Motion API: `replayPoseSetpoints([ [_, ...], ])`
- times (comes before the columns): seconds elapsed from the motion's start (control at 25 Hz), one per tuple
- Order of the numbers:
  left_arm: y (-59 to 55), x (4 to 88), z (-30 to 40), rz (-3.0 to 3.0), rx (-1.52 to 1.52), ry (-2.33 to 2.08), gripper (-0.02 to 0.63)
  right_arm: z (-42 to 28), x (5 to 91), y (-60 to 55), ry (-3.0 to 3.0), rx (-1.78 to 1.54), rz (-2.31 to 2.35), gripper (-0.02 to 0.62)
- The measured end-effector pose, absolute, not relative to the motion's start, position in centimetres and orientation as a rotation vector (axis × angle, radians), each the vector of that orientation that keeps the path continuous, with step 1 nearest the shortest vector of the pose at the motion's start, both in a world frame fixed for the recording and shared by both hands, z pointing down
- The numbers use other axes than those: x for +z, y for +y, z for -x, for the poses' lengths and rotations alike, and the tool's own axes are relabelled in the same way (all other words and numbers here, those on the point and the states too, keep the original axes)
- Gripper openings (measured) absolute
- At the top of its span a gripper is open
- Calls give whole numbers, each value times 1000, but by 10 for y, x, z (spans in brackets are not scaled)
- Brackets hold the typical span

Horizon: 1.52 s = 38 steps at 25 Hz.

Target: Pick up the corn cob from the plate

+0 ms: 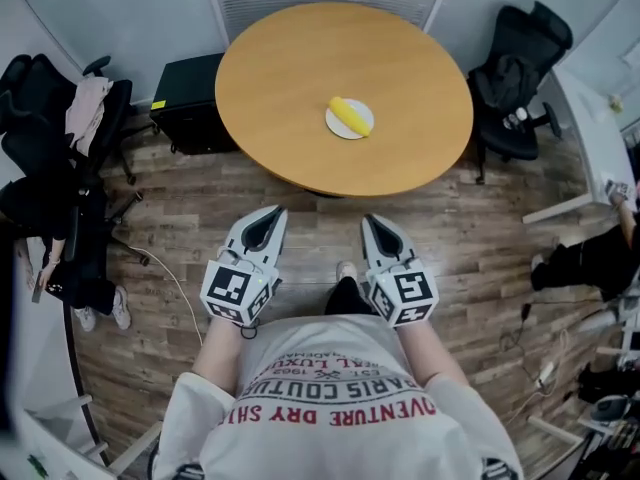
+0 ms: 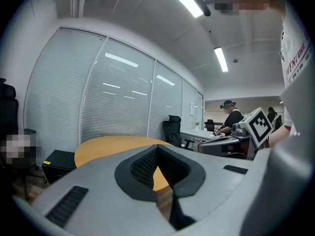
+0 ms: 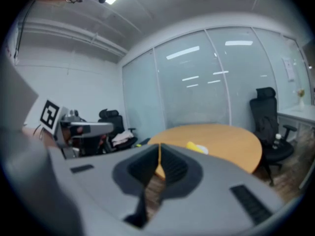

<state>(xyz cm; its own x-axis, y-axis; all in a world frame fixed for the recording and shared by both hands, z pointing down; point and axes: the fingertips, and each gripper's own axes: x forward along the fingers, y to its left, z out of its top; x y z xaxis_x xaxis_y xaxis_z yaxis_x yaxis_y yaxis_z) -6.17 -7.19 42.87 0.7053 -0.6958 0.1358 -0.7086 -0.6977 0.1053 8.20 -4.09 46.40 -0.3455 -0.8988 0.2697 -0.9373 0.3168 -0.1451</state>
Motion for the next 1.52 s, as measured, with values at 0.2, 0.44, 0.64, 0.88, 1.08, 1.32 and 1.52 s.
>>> replayPoseSetpoints([
  [0.2, -134, 429, 19, -2711, 117, -1240, 34, -130, 471, -114, -2466, 425, -1610, 29],
  [0.44, -192, 440, -19, -2639, 107, -1337, 34, -158, 477, -178, -2521, 422, -1450, 29],
  [0.64, -228, 447, -39, -2609, 128, -1345, 34, -167, 481, -220, -2521, 385, -1379, 29],
  [0.88, -274, 459, -42, -2601, 142, -1337, 34, -160, 502, -265, -2489, 429, -1295, 31],
  [1.08, -320, 474, -36, -2615, 138, -1283, 34, -147, 531, -306, -2428, 467, -1231, 31],
  [1.32, -371, 497, -32, -2672, 211, -1194, 34, -140, 582, -355, -2288, 526, -1181, 82],
  [1.52, -402, 522, -27, -2649, 218, -1126, 34, -137, 637, -383, -2153, 576, -1120, 183],
])
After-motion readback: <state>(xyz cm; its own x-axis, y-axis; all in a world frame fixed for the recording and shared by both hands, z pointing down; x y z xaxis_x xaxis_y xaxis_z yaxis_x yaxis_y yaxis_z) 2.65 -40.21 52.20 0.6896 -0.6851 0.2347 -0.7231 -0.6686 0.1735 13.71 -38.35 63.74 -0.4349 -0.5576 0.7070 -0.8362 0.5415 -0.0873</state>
